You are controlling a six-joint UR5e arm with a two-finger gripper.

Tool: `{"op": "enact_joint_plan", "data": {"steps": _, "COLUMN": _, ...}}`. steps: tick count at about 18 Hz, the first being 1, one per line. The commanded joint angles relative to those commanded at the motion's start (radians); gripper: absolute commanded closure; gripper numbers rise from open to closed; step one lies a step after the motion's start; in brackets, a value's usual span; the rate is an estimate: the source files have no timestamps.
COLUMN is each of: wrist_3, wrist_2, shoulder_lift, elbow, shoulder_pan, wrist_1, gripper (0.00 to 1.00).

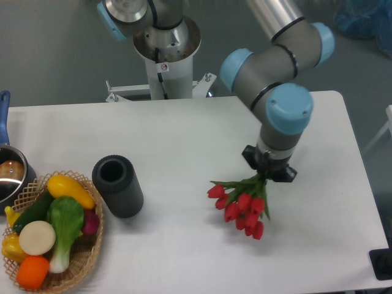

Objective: Place the flowers on the table

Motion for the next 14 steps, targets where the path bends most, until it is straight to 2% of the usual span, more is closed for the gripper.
{"op": "enact_joint_plan", "data": {"steps": 2, "wrist_3": 0.002, "wrist_2": -0.014, "shoulder_lift": -0.005, "elbow": -0.011, "shoulder_pan": -0.014, "wrist_1": 0.002, "gripper": 0.92}}
{"op": "enact_joint_plan", "data": {"steps": 6, "wrist_3": 0.002, "wrist_2": -0.014, "shoulder_lift": -0.005, "elbow": -0.028, "shoulder_pan": -0.017, "wrist_1": 0.014, "gripper": 0.68}}
{"op": "enact_joint_plan", "data": {"steps": 9, "wrist_3": 0.002, "wrist_2": -0.012, "shoulder_lift": -0.018, "elbow": -0.026, "shoulder_pan": -0.017, "wrist_1": 0.053, "gripper": 0.35}}
{"op": "enact_joint_plan", "data": {"steps": 10, "wrist_3": 0.002, "wrist_2": -0.009, "shoulder_lift": -0.017, "elbow": -0.028, "shoulder_pan": -0.015, "wrist_1": 0.075, "gripper": 0.06}}
{"op": "enact_joint_plan", "data": {"steps": 11, "wrist_3": 0.002, "wrist_2": -0.006, "shoulder_lift": -0.015, "elbow": -0.028, "shoulder_pan": -0.015, "wrist_1": 0.083, "gripper": 0.0}}
{"op": "enact_joint_plan", "data": {"steps": 14, "wrist_3": 0.009, "wrist_2": -0.003, "shoulder_lift": -0.011, "elbow": -0.025, "shoulder_pan": 0.001, "wrist_1": 0.127, "gripper": 0.0}}
